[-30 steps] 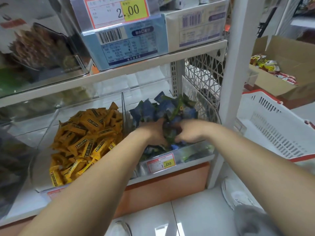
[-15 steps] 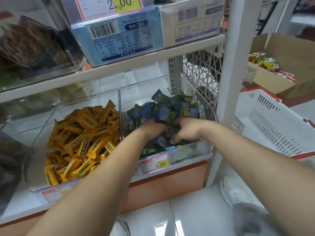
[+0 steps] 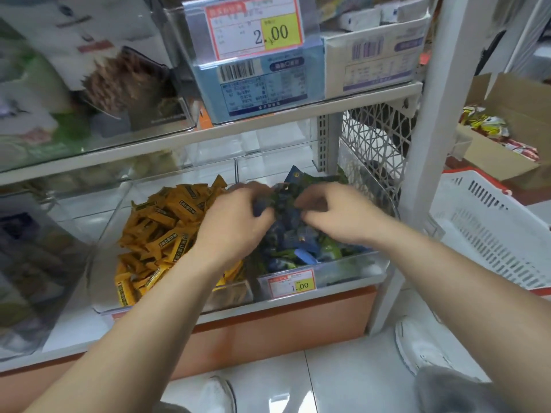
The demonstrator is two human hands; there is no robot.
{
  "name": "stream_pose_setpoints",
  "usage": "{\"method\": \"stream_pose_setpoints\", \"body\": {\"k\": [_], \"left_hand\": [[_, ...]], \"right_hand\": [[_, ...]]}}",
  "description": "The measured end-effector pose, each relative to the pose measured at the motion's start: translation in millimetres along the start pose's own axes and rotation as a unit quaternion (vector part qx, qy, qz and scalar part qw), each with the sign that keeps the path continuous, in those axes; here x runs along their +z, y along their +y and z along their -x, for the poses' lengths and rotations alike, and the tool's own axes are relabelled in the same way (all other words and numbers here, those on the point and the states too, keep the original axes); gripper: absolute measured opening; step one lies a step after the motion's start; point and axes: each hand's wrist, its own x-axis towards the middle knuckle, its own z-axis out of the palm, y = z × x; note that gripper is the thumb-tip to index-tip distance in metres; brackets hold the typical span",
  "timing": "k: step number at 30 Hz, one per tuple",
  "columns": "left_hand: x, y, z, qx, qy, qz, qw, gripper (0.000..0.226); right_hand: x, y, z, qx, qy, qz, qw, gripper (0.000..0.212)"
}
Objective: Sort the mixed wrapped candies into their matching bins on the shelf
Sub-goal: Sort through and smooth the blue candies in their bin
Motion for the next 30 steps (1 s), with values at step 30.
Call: {"method": "stream_pose_setpoints", "body": {"k": [30], "left_hand": [[8, -56, 17, -0.053, -0.056, -0.01, 0.997, 0.058]], "right_hand": [[15, 27, -82, -0.085, -0.154, 0.377, 0.909, 0.054]]}}
